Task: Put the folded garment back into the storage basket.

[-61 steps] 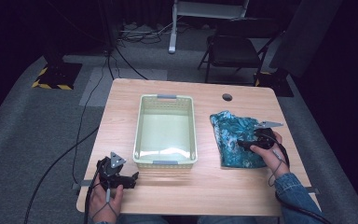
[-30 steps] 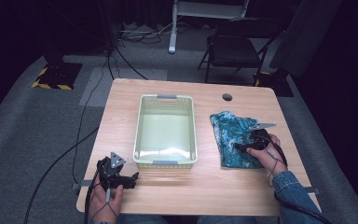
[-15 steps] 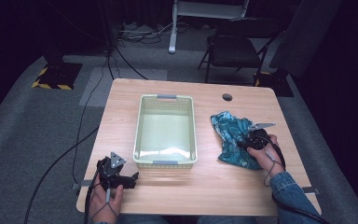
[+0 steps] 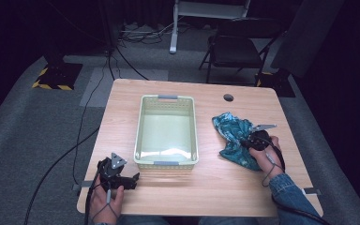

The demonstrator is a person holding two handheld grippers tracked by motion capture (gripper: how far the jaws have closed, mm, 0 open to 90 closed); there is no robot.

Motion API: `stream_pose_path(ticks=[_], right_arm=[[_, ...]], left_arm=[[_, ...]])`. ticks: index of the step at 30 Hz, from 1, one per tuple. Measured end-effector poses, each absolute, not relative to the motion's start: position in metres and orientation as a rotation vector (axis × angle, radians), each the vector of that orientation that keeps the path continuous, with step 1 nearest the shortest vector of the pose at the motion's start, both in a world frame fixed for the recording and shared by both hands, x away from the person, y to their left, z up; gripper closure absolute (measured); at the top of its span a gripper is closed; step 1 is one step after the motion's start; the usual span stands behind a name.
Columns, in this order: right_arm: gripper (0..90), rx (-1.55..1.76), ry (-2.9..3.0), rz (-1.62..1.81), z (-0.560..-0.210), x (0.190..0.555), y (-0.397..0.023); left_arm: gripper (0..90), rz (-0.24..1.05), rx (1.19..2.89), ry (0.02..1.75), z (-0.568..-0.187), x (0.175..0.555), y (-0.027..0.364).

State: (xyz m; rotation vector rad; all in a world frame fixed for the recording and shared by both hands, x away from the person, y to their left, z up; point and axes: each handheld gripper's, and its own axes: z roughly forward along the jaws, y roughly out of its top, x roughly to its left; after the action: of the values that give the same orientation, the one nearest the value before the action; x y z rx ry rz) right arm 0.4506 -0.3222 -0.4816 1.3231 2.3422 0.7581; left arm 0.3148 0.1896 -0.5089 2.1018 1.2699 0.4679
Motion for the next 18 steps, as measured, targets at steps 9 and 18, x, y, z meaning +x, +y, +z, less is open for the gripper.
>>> stream_pose_path(ticks=[9, 18], right_arm=[[84.8, 1.344, 2.298, 0.860, -0.461, 0.450, -0.321], [84.8, 1.328, 2.251, 0.928, -0.429, 0.450, -0.321]], left_arm=[[0.3, 0.468, 2.100, 1.271, -0.509, 0.315, 0.190], [0.3, 0.468, 2.100, 1.271, -0.509, 0.315, 0.190]])
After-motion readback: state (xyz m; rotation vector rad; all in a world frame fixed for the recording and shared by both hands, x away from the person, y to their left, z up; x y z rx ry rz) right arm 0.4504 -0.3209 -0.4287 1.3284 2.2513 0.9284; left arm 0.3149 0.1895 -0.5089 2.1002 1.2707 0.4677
